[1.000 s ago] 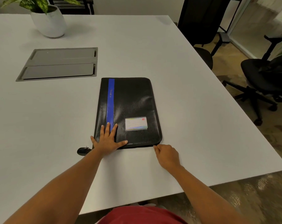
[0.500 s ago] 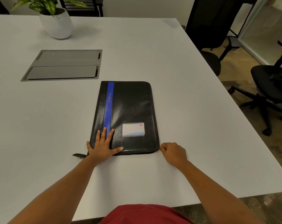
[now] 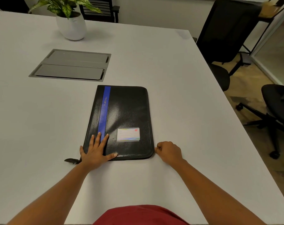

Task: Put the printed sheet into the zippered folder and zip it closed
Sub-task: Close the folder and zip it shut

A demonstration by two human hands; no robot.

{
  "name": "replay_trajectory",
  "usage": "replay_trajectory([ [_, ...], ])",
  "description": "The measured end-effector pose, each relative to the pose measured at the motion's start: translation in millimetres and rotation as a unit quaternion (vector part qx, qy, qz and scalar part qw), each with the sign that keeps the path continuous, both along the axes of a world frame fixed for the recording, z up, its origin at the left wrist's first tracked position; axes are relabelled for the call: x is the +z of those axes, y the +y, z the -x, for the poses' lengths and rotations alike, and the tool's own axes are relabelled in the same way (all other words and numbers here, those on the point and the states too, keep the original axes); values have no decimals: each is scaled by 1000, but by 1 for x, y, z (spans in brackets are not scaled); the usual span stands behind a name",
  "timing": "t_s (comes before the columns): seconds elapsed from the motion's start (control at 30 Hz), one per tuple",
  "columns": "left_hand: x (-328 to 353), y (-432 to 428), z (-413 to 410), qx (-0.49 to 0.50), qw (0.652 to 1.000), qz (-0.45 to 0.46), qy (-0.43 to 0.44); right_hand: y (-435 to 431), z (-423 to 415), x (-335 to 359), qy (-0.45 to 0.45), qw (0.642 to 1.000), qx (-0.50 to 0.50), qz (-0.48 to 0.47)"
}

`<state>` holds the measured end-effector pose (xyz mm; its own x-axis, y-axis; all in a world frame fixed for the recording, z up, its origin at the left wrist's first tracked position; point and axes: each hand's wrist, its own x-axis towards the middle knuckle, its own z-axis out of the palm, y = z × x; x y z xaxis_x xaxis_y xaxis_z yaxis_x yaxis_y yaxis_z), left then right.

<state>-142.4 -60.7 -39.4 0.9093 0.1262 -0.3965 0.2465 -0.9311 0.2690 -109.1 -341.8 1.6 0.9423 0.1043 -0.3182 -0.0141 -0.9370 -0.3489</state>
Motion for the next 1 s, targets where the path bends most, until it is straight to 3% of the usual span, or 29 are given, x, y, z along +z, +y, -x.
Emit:
replay_trajectory([
  [0.13, 2, 0, 7, 5, 1000, -1, 2, -1, -1, 1, -13, 996, 6, -83],
  [0.3, 7, -1, 20, 14, 1000, 2, -1, 2, -4, -2, -8, 995, 18, -97],
  [0.63, 35, -19, -3, -1, 999, -41, -17, 6, 8, -7, 14, 969, -103, -224],
  [1.0, 22, -37, -48, -2, 993, -39, -113, 3, 5, -8, 104, 967, -49, -227],
])
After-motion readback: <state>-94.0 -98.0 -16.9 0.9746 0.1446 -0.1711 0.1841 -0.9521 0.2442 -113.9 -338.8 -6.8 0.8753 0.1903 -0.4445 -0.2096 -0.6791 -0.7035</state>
